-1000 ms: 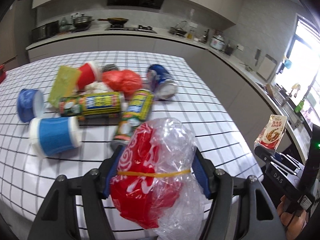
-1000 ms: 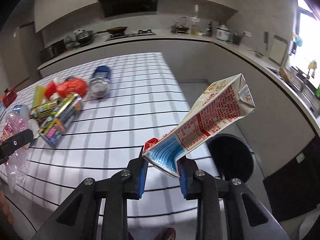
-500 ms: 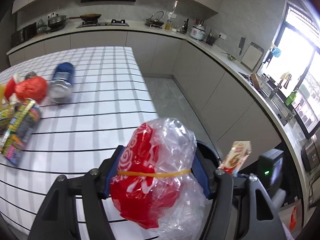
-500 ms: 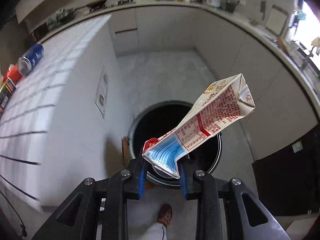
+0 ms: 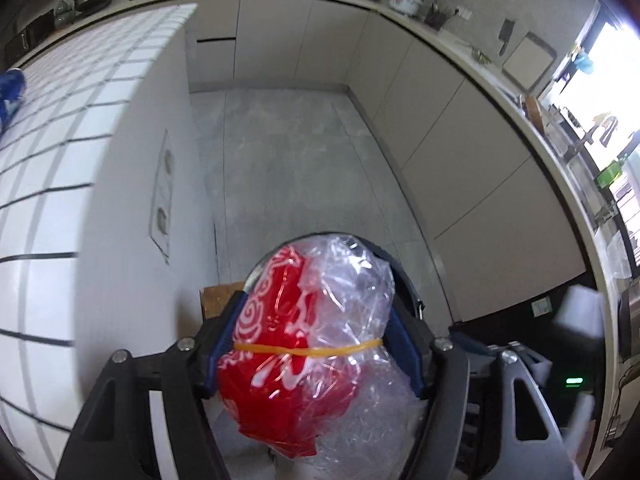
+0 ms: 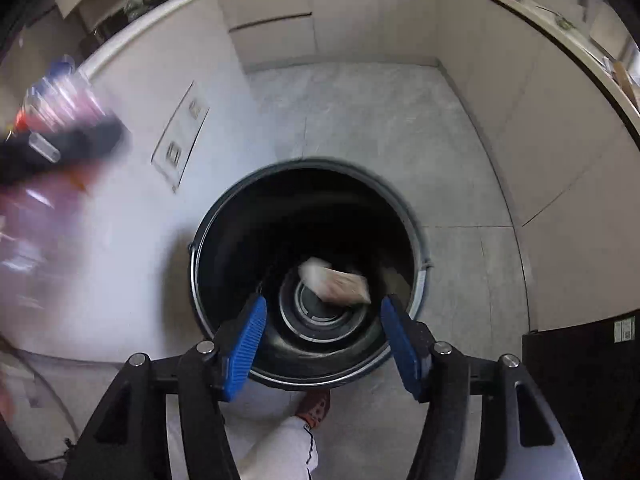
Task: Collect trash
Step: 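Carry the carton and bag to the black bin and release both, then swing both open tools back over the island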
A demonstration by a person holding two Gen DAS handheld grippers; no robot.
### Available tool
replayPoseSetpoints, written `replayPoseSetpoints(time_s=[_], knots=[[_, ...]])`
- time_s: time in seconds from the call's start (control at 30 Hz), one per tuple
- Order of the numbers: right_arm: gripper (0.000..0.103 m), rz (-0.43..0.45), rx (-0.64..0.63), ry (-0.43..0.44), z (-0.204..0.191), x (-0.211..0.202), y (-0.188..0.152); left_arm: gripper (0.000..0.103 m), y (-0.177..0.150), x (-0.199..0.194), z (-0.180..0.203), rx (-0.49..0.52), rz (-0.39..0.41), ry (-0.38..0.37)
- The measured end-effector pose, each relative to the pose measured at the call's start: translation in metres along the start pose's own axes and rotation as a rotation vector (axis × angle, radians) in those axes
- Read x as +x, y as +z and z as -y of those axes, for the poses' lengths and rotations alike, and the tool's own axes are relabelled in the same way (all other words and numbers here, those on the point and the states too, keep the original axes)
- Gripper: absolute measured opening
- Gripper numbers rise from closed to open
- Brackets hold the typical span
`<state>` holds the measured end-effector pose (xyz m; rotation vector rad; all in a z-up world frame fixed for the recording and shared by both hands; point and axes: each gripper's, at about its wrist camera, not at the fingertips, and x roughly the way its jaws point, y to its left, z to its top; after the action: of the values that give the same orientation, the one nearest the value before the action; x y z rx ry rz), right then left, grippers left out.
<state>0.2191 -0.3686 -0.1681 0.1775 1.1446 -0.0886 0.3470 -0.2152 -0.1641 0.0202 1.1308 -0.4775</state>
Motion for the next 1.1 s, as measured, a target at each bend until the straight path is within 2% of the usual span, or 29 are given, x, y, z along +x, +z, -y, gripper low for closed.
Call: replayPoseSetpoints(time_s=[0.17, 0.33, 0.5, 0.73, 0.9, 1.0, 1.1], knots=[[0.062, 0.058, 0.039, -0.038, 0.022, -0.026, 0.001, 0.074, 0.0, 0.024, 0.019, 0.018, -0.069, 0.06], [0.062, 0.097, 0.083, -0.056, 0.031, -0.045, -0.002, 0.081, 0.001, 0.018, 0.036, 0.058, -0.066, 0.113], [0.062, 0.123, 0.116, -0.08, 0.033, -0.055, -0.004, 0.084, -0.002, -0.009, 0.043, 0.096, -0.031, 0.109], [0.062, 0.185, 0.169, -0.109, 0.016, -0.078, -0.001, 0.084, 0.001, -0.061, 0.035, 0.113, 0.028, 0.042], [0.065, 0.255, 0.155, -0.085, -0.027, -0.106, 0.007, 0.084, 0.0, -0.118, 0.002, 0.098, 0.1, 0.018], [0.069, 0.3, 0.14, -0.044, -0.07, -0.122, 0.013, 0.084, -0.007, -0.154, -0.045, 0.063, 0.148, 0.042], [0.071, 0.326, 0.098, 0.01, -0.131, -0.131, 0.022, 0.084, -0.02, -0.186, -0.104, 0.009, 0.187, 0.109]])
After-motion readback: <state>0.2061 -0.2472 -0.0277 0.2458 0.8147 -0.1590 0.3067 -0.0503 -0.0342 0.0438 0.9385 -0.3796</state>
